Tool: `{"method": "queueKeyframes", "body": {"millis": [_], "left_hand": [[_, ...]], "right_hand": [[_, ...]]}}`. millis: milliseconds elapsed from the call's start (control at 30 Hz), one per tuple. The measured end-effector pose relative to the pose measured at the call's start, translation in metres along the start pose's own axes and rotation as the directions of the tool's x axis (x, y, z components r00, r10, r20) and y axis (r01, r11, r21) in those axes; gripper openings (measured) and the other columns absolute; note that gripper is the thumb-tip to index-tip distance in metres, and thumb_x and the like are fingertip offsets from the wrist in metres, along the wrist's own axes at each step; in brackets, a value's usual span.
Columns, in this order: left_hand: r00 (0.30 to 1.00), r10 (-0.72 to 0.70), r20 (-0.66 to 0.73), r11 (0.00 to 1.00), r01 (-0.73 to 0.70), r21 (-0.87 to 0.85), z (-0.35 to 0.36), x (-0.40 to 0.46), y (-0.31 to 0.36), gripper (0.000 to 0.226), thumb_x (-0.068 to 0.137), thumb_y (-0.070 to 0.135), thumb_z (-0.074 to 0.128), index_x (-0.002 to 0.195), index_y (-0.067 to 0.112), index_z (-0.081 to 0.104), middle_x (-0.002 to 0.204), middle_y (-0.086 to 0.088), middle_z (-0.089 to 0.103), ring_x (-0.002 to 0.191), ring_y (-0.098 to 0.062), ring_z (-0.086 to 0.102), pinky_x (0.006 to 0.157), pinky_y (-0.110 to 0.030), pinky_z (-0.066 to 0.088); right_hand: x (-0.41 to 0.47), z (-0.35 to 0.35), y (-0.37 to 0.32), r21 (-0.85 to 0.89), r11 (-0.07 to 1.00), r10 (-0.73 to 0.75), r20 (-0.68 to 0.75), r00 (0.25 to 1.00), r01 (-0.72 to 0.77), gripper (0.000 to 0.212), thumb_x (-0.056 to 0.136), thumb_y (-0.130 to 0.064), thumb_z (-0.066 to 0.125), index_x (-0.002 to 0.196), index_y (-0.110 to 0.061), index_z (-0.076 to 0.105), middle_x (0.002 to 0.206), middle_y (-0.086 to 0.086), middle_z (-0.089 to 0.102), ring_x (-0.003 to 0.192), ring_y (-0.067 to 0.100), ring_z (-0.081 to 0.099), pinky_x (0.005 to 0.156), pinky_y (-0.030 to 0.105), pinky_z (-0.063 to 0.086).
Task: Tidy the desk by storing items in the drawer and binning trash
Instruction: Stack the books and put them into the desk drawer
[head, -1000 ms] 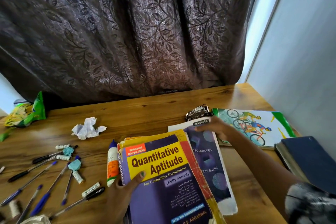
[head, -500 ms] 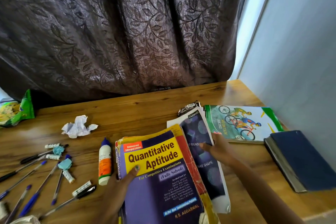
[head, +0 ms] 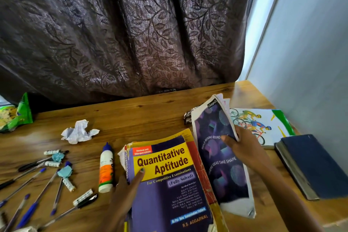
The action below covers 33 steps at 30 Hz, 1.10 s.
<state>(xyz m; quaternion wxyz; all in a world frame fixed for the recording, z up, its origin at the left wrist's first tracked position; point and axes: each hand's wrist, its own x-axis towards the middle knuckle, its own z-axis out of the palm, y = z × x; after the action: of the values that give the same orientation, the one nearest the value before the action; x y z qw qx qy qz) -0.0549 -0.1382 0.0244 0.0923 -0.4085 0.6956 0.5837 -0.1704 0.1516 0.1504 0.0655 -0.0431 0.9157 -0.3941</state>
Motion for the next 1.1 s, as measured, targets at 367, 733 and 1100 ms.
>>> {"method": "queueKeyframes", "body": {"millis": [367,733,1100], "left_hand": [[0.912,0.328,-0.245,0.935,-0.277,0.222,0.028,-0.067,0.059,0.099,0.064,0.061,0.045,0.150,0.021,0.018,0.154,-0.007,0.024,0.139,-0.031,0.026,0.111,-0.053,0.022],[0.708,0.697,0.116,0.575,-0.648,0.499,0.109,-0.082,0.059,0.086,0.070,0.072,0.022,0.146,0.031,0.026,0.153,0.012,0.023,0.141,-0.010,0.021,0.115,-0.043,0.014],[0.542,0.575,0.613,-0.027,-0.736,0.677,0.172,-0.070,0.064,0.075,0.089,0.060,0.027,0.151,0.023,0.009,0.159,0.003,0.009,0.147,-0.019,0.004,0.109,-0.038,-0.013]], "right_hand": [[-0.001,-0.078,0.002,0.330,0.944,0.014,-0.009,1.000,-0.010,0.016,0.089,-0.021,0.059,0.102,-0.012,0.062,0.089,0.010,0.072,0.075,0.032,0.069,0.072,0.042,0.057],[-0.022,-0.026,0.114,0.245,0.924,0.247,0.206,0.947,-0.294,0.024,0.085,0.003,0.062,0.106,-0.008,0.057,0.111,0.018,0.064,0.090,0.023,0.065,0.081,0.032,0.054],[0.003,-0.024,0.106,-0.481,0.866,0.134,-0.043,0.990,-0.138,0.038,0.090,-0.030,0.055,0.125,-0.016,0.051,0.127,0.011,0.049,0.116,0.029,0.048,0.091,0.032,0.038]]}}
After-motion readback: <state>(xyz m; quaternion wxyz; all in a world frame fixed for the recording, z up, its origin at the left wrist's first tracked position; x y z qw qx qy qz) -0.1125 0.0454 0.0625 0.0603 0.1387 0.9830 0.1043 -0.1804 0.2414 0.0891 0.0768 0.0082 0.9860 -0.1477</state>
